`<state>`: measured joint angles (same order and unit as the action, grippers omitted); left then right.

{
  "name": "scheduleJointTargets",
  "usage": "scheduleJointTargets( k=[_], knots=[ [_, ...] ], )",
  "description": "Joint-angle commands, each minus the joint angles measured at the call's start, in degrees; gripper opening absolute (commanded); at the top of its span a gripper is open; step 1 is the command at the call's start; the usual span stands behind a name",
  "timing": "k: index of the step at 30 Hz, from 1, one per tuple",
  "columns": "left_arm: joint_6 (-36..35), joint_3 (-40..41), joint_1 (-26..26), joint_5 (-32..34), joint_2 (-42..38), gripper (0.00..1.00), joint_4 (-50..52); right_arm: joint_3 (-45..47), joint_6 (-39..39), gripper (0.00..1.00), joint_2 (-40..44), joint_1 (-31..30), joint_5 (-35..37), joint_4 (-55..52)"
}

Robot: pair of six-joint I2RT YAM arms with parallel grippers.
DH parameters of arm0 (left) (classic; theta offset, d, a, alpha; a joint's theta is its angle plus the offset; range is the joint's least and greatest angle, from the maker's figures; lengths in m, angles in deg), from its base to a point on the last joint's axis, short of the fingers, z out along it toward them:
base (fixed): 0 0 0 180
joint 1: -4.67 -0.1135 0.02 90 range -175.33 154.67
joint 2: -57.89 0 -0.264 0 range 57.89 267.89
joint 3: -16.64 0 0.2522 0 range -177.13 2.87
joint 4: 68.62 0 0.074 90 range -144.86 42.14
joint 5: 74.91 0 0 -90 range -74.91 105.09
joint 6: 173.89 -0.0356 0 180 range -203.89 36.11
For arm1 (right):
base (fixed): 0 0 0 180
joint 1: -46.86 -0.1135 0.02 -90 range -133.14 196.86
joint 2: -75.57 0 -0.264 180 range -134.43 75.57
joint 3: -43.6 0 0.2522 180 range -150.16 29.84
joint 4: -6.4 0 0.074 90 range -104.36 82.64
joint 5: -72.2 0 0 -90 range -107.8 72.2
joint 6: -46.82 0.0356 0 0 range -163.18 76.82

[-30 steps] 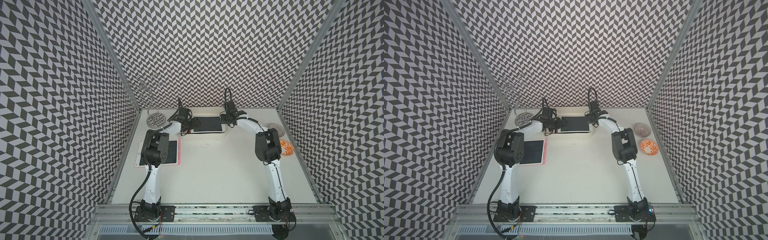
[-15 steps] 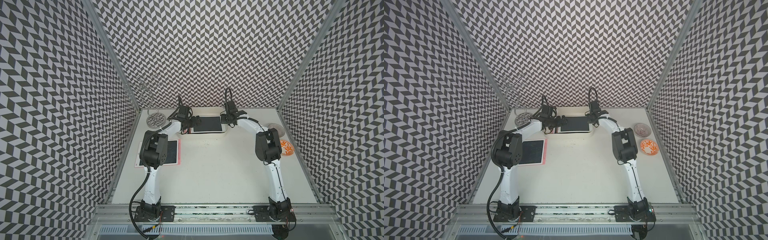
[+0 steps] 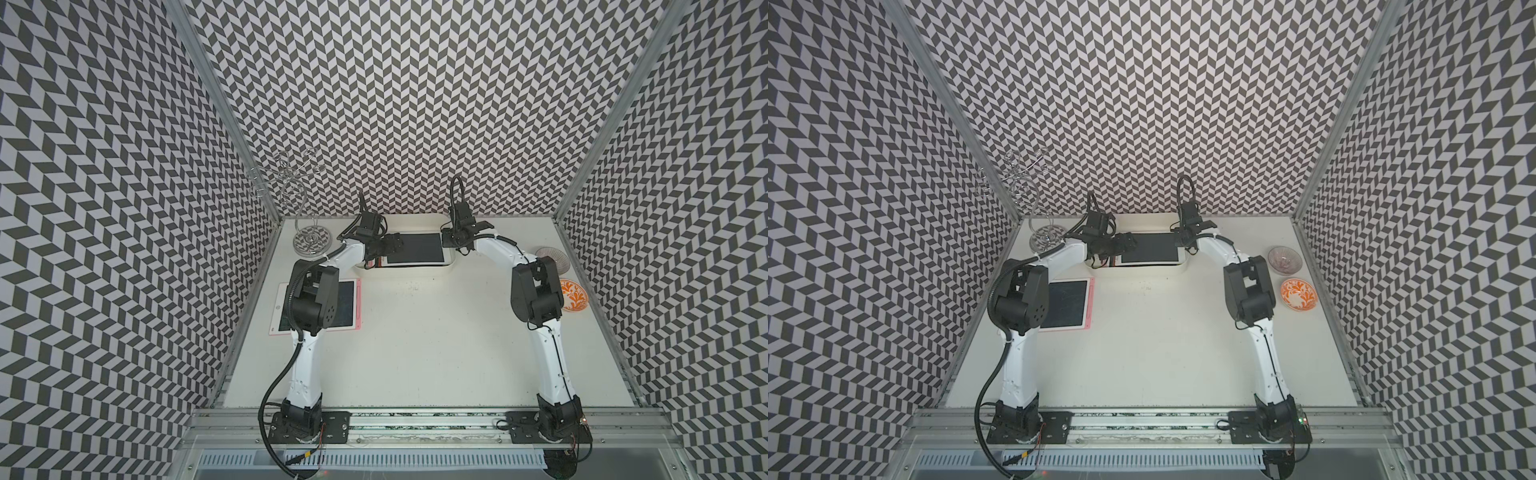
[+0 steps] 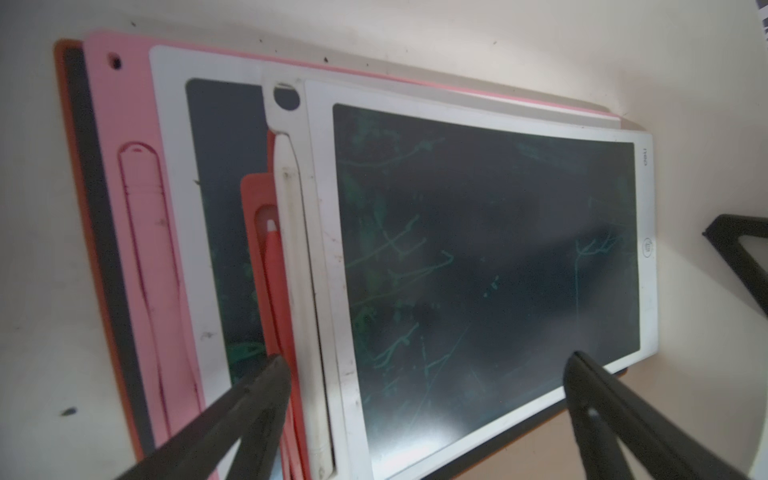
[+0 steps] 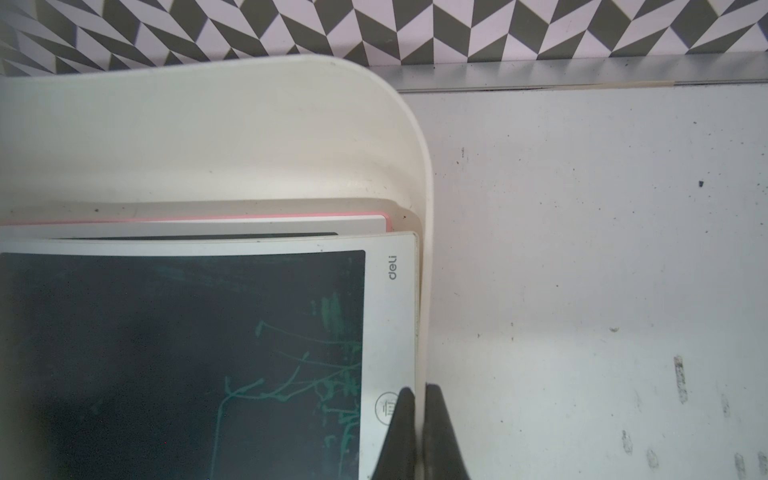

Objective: Take out the writing tablet from the storage box
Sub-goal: Pick up the writing tablet from the storage box.

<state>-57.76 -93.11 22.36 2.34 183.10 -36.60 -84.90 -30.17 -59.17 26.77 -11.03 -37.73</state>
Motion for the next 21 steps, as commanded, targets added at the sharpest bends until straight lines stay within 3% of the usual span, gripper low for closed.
scheduleJointTargets(
  k=[1,21],
  knots=[
    [-1.17,-2.43,0.6,0.98,1.68,0.99,0.55,1.23,0.03,0.0,1.4,0.14,-0.52,0.27],
    [1.6,-9.52,3.66,-4.78,5.82,0.99,1.54,1.23,-0.05,0.0,1.23,0.15,-2.96,0.58]
  ],
)
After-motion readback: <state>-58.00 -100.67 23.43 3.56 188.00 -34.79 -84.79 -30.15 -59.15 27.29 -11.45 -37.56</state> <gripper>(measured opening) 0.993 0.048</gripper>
